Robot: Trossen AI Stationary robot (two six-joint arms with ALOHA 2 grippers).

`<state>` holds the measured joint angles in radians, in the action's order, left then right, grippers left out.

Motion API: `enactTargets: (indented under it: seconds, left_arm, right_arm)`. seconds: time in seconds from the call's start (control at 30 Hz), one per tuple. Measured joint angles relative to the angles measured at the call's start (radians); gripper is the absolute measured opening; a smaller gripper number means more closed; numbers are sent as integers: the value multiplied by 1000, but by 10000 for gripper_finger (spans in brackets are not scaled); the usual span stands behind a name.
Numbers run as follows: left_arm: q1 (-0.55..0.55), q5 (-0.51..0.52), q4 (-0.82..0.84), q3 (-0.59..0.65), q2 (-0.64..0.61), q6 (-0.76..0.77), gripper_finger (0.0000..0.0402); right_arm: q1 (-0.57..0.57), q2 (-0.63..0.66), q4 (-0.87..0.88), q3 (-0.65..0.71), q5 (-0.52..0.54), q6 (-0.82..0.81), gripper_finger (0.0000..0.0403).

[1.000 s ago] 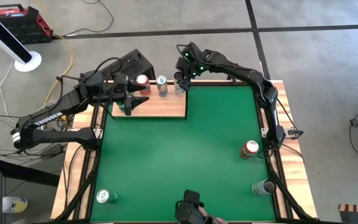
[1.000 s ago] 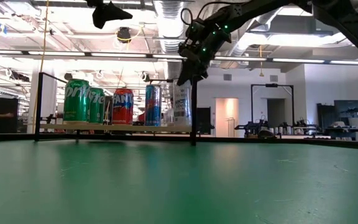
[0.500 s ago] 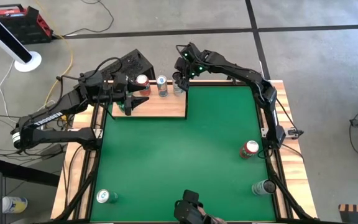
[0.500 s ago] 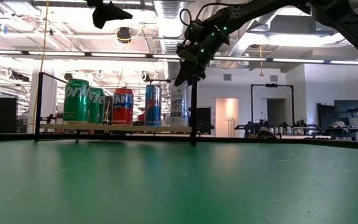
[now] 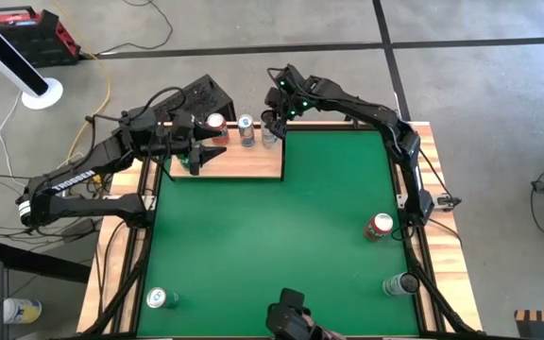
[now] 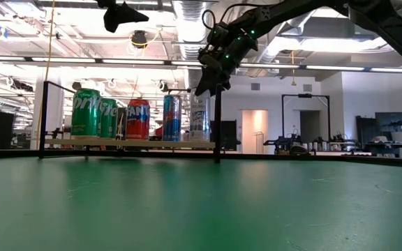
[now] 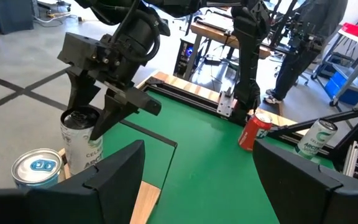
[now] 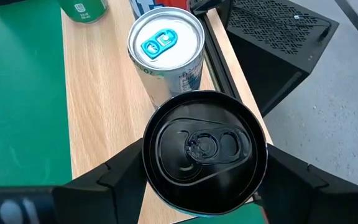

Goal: Place canned beverage on shelf
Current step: Put the left white and blue soda can on the shelf

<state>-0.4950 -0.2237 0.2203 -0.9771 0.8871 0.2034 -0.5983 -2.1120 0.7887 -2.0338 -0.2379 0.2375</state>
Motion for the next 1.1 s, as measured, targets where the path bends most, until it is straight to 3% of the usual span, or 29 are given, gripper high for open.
enactTargets:
  seconds: [0.83, 1.1]
  left_arm:
    - [0, -16, 0, 0, 0, 26, 283]
    - [0, -17, 0, 0, 0, 21, 283]
  right_arm:
    - [-6, 0, 48, -12, 39, 34, 274]
    - [-6, -1, 54, -11, 34, 35, 334]
